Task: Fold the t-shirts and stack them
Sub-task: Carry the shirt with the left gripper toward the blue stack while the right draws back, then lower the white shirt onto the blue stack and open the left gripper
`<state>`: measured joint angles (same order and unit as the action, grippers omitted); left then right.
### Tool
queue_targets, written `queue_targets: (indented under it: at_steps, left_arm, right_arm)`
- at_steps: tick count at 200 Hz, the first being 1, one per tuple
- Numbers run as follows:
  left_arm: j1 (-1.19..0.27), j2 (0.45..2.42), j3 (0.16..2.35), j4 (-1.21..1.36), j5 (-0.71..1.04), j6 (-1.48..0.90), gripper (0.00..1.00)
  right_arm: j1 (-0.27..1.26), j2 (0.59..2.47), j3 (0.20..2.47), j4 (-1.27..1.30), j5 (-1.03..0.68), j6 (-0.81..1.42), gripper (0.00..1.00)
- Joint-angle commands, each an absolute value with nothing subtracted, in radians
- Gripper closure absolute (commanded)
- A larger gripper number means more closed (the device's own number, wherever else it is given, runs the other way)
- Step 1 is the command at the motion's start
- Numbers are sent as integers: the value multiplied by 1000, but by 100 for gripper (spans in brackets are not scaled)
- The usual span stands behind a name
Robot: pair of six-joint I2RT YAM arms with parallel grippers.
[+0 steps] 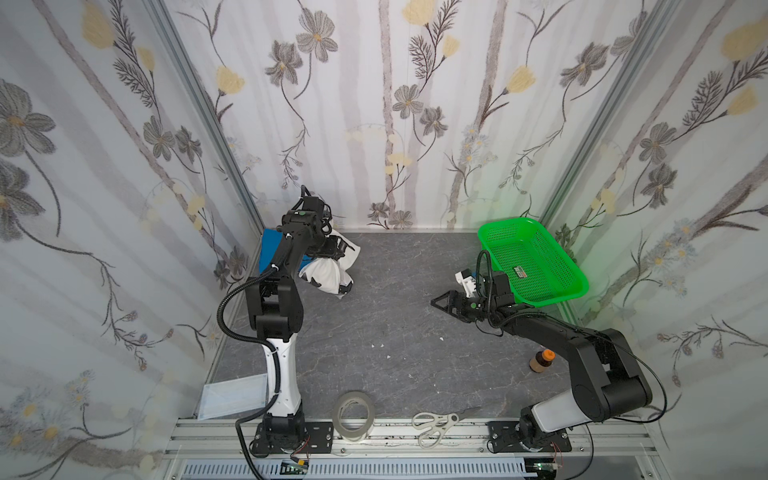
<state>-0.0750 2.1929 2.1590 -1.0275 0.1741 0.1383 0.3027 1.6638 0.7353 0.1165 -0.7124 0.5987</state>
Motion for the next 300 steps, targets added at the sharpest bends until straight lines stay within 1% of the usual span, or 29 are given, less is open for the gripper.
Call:
queue_targets:
  at_steps: [1,61,97,130,143,166,186,206,239,262,289,297,300]
  left_arm:
    - [-56,2219,2253,-1087,249,232,100]
    - [70,2353,2519,-1144,316,211,100]
    - [163,2411,2599,-1123,466,171,100]
    - [214,2528,2663,-1107,573,154,100]
    - [218,2573,2679,-1085,577,146,100]
    - [222,2627,2693,-1045,493,155,100]
    - [234,2645,2693,-999,433,143,100]
    - [249,2653,2693,-957,422,119,100]
    - [272,2637,2694,-884,537,69,100]
    - [295,2646,2695,-810,625,-15,100]
    - [308,2677,2693,-799,630,-44,100]
    - [310,2688,2694,-809,622,-38,95]
    - [310,2692,2693,-814,617,-36,91]
  right_arm:
    - [301,1663,713,146,-714,594,15]
    - [298,1673,692,150,-713,597,15]
    - [295,1671,669,136,-694,594,15]
    - [291,1680,658,134,-684,602,15]
    - [290,1681,659,131,-679,602,15]
    - [288,1689,661,121,-672,603,15]
    - [288,1700,657,127,-670,607,15]
    - [288,1716,649,146,-671,621,15]
    - [290,1750,647,181,-681,641,15]
    - [290,1766,650,187,-683,642,15]
    - [290,1772,650,189,-685,643,15]
    - [290,1772,649,187,-684,643,15]
    - [290,1772,649,185,-684,643,15]
